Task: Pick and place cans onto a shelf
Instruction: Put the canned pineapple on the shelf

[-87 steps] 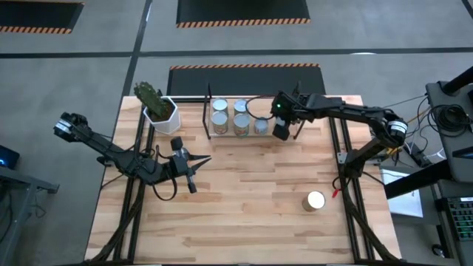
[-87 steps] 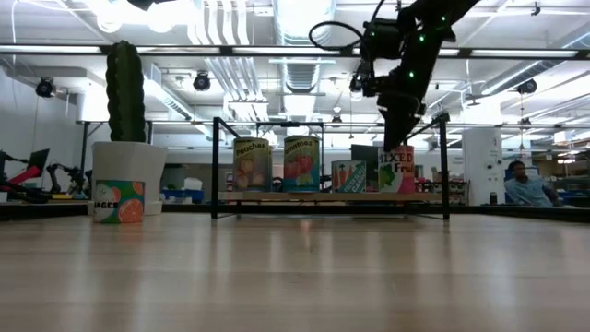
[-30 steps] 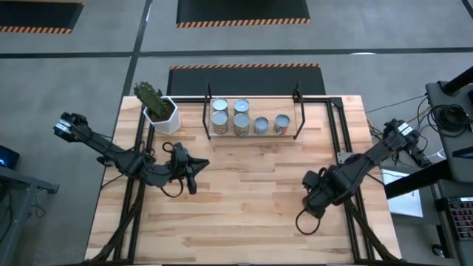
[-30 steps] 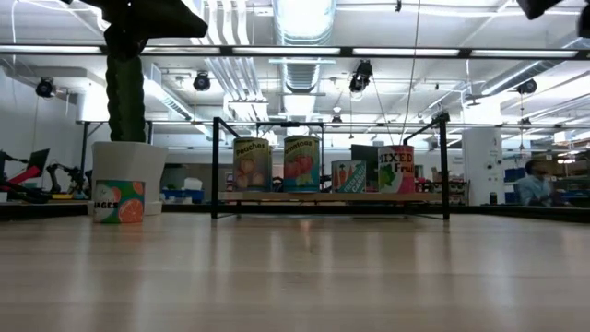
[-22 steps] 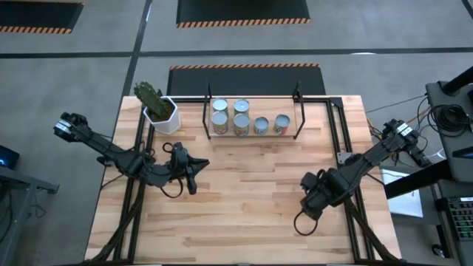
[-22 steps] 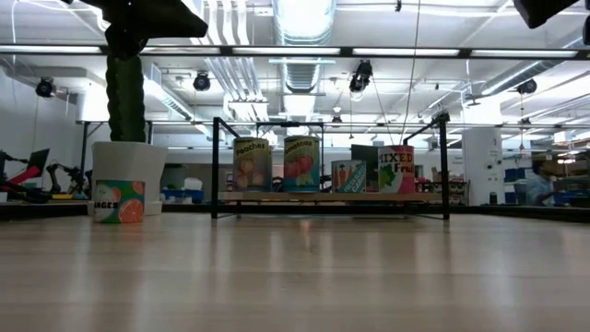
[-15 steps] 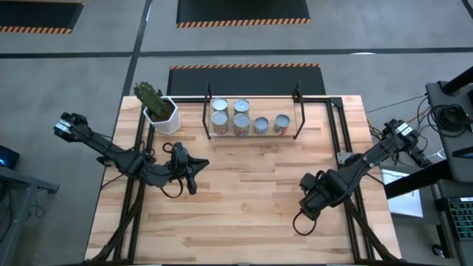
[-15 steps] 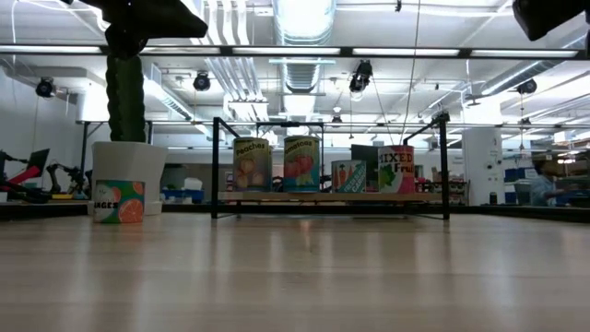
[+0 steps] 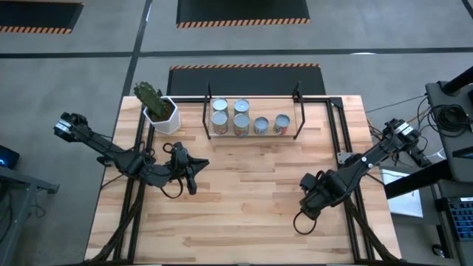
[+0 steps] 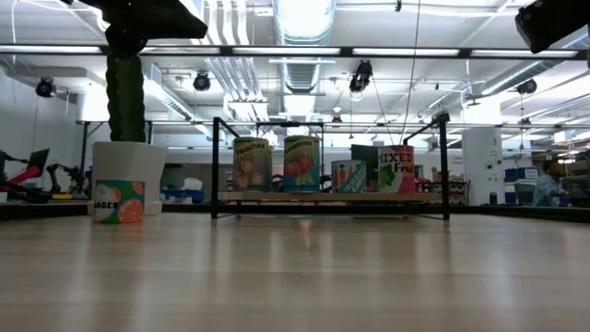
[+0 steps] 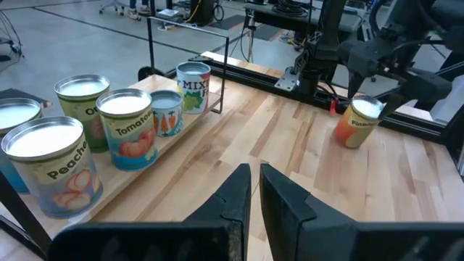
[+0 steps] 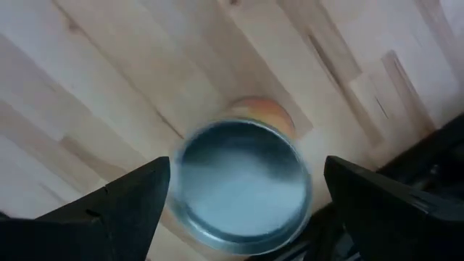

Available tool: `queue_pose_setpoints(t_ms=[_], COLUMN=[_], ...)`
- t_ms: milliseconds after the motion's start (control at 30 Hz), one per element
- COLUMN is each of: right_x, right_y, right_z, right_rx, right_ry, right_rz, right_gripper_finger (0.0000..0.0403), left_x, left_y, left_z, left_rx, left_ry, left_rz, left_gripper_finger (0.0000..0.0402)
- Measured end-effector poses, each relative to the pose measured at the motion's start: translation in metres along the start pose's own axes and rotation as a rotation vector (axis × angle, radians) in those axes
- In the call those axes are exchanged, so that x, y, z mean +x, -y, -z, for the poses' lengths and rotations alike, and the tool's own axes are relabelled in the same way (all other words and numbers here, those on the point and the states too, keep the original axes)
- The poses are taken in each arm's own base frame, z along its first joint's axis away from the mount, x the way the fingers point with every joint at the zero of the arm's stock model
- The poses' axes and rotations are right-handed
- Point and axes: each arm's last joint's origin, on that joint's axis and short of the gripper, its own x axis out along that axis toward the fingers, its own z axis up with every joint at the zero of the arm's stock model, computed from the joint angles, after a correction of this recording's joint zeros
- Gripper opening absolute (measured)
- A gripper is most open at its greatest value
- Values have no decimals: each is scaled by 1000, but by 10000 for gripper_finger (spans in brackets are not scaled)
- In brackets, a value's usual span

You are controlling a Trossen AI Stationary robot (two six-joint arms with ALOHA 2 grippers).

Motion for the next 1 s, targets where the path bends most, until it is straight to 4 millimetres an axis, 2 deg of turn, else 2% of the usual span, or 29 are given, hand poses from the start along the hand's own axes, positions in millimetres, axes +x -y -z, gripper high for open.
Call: queue_pose_setpoints(t_ms=[267, 667, 1000], right_x=[-7, -6, 6], right_y=[5, 7, 10], right_z=[2, 14, 18], right_rx=[31, 37, 40], right_ry=[8, -12, -8], right_rz=[-29, 22, 37], right_gripper_finger=[354, 354, 354], left_x=[0, 0, 0], left_y=[0, 0, 0], left_z=[0, 0, -1], left_rx=[-4, -4, -5], left_ry=[3, 3, 4], left_rz=[2, 1, 2], left_gripper_finger=[13, 13, 13])
